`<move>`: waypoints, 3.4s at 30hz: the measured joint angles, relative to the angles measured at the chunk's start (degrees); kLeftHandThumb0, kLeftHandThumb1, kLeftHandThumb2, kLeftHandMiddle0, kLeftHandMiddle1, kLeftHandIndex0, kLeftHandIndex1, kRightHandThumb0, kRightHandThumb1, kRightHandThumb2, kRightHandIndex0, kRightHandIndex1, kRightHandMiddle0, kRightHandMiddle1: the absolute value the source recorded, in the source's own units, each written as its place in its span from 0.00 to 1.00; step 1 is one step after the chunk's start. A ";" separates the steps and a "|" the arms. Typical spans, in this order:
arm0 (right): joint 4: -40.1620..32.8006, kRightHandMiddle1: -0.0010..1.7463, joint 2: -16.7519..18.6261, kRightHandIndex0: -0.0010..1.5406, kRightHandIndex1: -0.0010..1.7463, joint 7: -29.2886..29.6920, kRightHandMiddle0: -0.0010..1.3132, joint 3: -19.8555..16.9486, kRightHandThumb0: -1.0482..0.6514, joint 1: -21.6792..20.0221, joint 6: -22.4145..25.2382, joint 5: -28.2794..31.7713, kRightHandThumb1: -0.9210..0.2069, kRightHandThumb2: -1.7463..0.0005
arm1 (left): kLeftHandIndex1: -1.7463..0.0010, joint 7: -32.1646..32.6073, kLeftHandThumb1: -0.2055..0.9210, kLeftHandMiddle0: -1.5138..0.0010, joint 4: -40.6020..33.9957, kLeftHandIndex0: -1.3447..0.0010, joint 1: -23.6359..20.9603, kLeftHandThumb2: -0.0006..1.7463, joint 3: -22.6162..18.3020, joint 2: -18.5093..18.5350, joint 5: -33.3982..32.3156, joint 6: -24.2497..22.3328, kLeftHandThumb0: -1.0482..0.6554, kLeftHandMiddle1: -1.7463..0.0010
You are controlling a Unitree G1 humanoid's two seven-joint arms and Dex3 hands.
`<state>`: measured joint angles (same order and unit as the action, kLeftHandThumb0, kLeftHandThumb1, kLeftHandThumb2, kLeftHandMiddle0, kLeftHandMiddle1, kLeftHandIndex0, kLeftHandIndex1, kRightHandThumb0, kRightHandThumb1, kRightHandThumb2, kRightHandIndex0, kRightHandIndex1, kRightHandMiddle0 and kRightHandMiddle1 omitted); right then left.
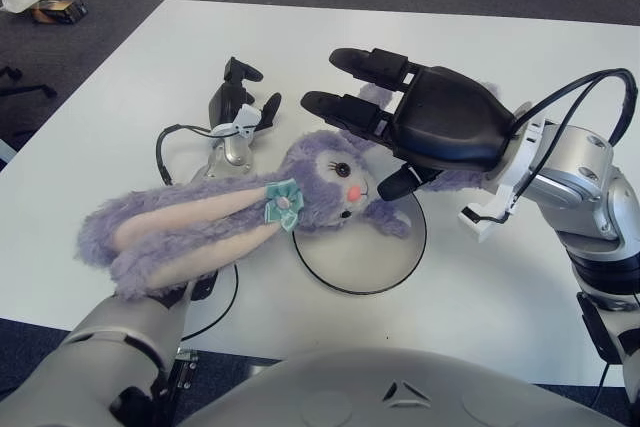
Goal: Put the doll into the plate.
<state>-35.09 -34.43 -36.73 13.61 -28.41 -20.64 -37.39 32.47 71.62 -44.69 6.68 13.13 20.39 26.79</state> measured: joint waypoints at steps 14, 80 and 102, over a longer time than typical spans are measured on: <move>0.00 0.01 0.16 0.00 0.00 -0.16 0.00 0.04 0.05 0.00 0.05 -0.03 0.00 0.44 | 0.00 -4.50 0.68 0.65 -0.52 0.86 0.00 0.58 -3.20 0.34 -3.99 -0.25 0.61 0.07; 25.55 0.60 -9.83 0.05 0.43 19.24 0.00 -32.80 0.14 23.38 27.33 4.99 0.00 0.68 | 0.00 -29.24 0.63 0.61 -4.81 0.81 -4.51 0.59 -12.80 17.35 -13.93 2.30 0.61 0.12; 26.00 0.43 1.37 0.09 0.51 26.90 0.00 -30.86 0.24 24.32 34.10 10.32 0.00 0.57 | 0.00 -41.38 0.84 0.69 -5.21 0.85 -9.25 0.39 -18.22 17.85 -22.42 1.10 0.61 0.18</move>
<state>-9.09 -33.06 -9.83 -17.26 -4.09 13.46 -27.08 -8.91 66.41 -53.94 -11.55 30.98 -2.03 27.90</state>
